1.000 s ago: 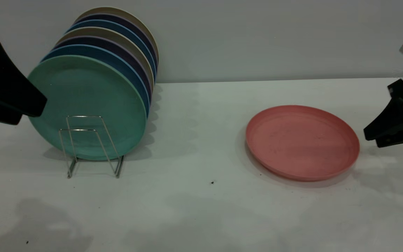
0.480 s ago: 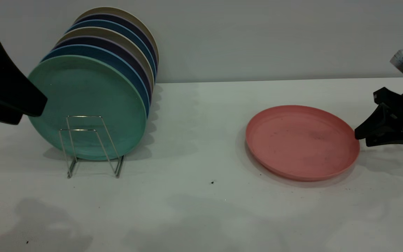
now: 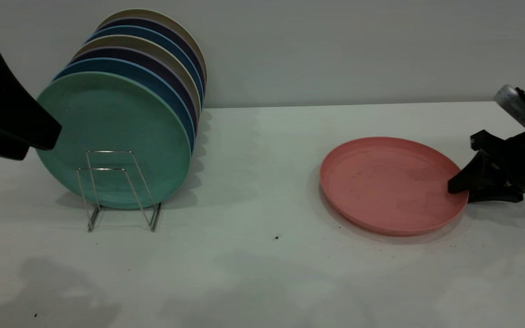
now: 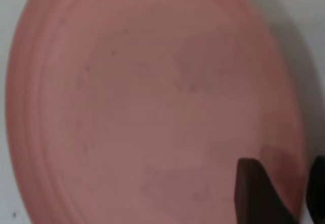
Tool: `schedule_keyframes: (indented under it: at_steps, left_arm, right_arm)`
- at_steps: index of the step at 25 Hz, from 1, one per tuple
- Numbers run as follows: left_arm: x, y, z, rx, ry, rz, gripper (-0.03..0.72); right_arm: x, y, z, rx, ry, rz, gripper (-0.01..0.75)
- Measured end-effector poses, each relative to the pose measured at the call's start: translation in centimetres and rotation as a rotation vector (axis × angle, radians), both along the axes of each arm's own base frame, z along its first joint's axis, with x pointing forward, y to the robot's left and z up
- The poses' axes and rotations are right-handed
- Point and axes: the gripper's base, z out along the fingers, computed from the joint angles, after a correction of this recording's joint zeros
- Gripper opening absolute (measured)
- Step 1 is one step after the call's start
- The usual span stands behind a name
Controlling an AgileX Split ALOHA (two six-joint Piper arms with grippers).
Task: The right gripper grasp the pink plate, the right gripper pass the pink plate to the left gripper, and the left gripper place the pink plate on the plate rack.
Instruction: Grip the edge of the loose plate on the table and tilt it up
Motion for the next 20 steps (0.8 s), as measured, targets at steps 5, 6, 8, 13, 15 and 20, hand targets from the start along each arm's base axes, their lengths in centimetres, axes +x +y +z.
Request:
schedule_keyframes:
  at_steps: [5,6,8,13,15,20]
  left_arm:
    - [0.1,0.0,0.0,0.003,-0.005,0.004,0.420]
    - [0.1,0.0,0.0,0.003,-0.005,0.004,0.420]
    - [0.1,0.0,0.0,0.003,-0.005,0.004,0.420]
    - [0.1,-0.1,0.1,-0.016,-0.004,0.015,0.420]
    - [0.2,-0.2,0.1,-0.038,0.003,0.025,0.420]
    - [0.9,-0.7,-1.0,-0.100,0.039,0.023,0.420]
  right_arm:
    - [0.1,1.5,0.0,-0.005,-0.007,0.042,0.208]
    - [0.1,1.7,-0.1,-0.005,-0.007,0.049,0.168]
    - [0.1,1.9,-0.1,-0.003,-0.007,0.053,0.086]
    - [-0.1,1.7,0.1,0.040,-0.001,0.060,0.019]
    - [-0.3,1.6,0.4,0.089,0.001,0.080,0.019]
    - [-0.7,1.3,2.3,0.118,-0.023,0.180,0.019]
